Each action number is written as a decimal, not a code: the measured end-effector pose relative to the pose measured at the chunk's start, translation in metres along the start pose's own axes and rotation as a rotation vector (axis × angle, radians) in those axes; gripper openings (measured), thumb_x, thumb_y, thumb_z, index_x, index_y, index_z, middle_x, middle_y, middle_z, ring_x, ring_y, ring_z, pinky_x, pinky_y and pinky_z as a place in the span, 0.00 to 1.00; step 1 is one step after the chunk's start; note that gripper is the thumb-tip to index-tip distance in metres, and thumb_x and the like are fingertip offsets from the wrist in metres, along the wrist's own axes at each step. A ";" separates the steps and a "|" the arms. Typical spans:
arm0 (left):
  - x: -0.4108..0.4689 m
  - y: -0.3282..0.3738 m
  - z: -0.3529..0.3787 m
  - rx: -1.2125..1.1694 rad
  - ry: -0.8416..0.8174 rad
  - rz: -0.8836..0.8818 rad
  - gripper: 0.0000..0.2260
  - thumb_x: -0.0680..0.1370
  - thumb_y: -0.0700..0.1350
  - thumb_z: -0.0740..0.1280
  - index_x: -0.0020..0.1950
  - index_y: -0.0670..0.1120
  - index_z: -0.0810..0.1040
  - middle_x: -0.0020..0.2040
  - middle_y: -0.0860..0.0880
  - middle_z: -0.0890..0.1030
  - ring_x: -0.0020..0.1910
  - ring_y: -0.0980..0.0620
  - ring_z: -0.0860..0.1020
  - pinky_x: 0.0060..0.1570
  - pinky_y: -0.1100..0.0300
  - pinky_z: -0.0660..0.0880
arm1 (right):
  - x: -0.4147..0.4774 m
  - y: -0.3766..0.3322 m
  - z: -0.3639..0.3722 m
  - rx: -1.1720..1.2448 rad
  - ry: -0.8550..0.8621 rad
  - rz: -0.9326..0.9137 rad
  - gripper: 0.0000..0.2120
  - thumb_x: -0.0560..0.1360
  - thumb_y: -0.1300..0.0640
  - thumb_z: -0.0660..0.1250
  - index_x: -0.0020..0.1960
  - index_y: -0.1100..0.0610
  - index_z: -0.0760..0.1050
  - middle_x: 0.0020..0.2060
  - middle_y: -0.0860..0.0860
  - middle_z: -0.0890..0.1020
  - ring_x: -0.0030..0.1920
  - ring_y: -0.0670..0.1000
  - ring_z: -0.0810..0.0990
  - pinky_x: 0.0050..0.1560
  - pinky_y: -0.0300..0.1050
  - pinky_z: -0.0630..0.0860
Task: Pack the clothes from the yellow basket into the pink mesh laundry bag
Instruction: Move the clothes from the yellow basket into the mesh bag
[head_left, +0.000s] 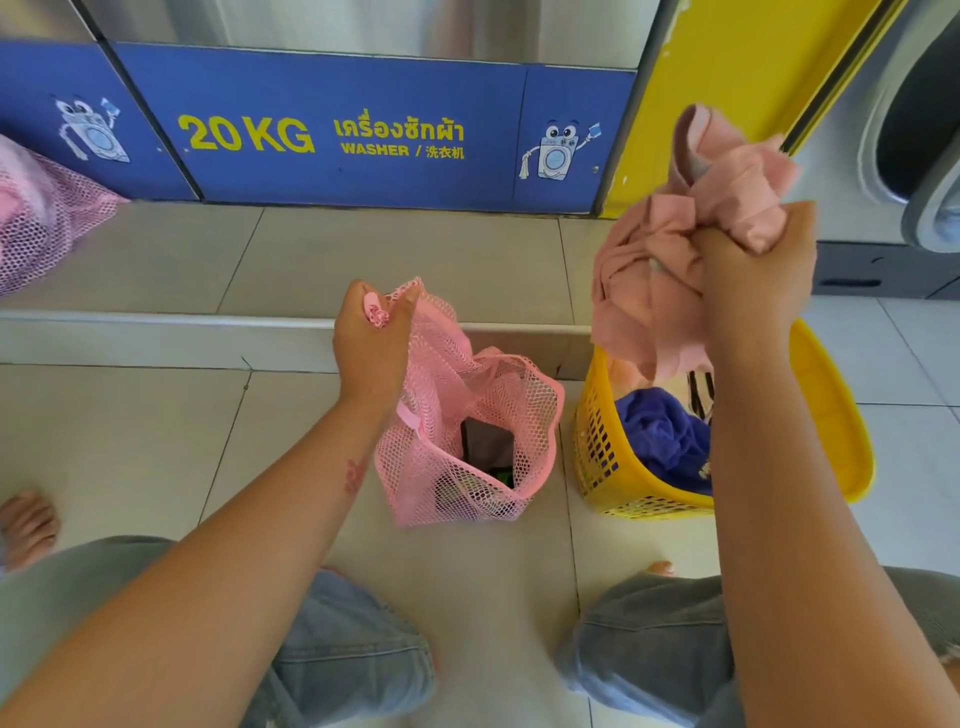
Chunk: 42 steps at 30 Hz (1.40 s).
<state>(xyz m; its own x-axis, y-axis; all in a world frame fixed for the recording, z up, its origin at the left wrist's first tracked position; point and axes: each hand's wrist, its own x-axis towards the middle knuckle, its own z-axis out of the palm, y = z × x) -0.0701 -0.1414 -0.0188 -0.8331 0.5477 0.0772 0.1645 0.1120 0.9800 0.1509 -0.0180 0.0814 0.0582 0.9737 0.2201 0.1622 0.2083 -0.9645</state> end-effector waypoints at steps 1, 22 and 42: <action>0.001 0.000 0.000 -0.005 0.018 0.000 0.19 0.77 0.49 0.70 0.35 0.50 0.61 0.31 0.53 0.64 0.26 0.60 0.61 0.27 0.69 0.62 | 0.002 -0.004 0.001 -0.011 -0.009 0.010 0.18 0.69 0.59 0.70 0.55 0.64 0.69 0.49 0.58 0.80 0.49 0.56 0.81 0.52 0.59 0.79; 0.021 -0.008 -0.008 -0.036 0.166 -0.134 0.19 0.78 0.45 0.67 0.34 0.50 0.60 0.30 0.54 0.64 0.23 0.61 0.61 0.25 0.69 0.61 | -0.070 0.055 0.044 -0.011 -0.393 0.520 0.26 0.58 0.52 0.73 0.56 0.53 0.77 0.50 0.54 0.84 0.53 0.59 0.82 0.56 0.59 0.79; 0.010 0.028 0.014 -0.190 -0.132 -0.111 0.18 0.78 0.45 0.67 0.35 0.52 0.59 0.26 0.58 0.65 0.26 0.59 0.65 0.29 0.63 0.65 | -0.040 0.031 0.059 0.181 -0.618 0.509 0.14 0.67 0.60 0.71 0.53 0.57 0.82 0.50 0.58 0.86 0.52 0.59 0.84 0.53 0.55 0.81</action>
<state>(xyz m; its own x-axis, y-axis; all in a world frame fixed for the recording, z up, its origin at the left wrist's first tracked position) -0.0658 -0.1210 0.0071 -0.7623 0.6456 -0.0452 -0.0369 0.0263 0.9990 0.0954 -0.0454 0.0343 -0.4799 0.8170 -0.3197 0.0975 -0.3125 -0.9449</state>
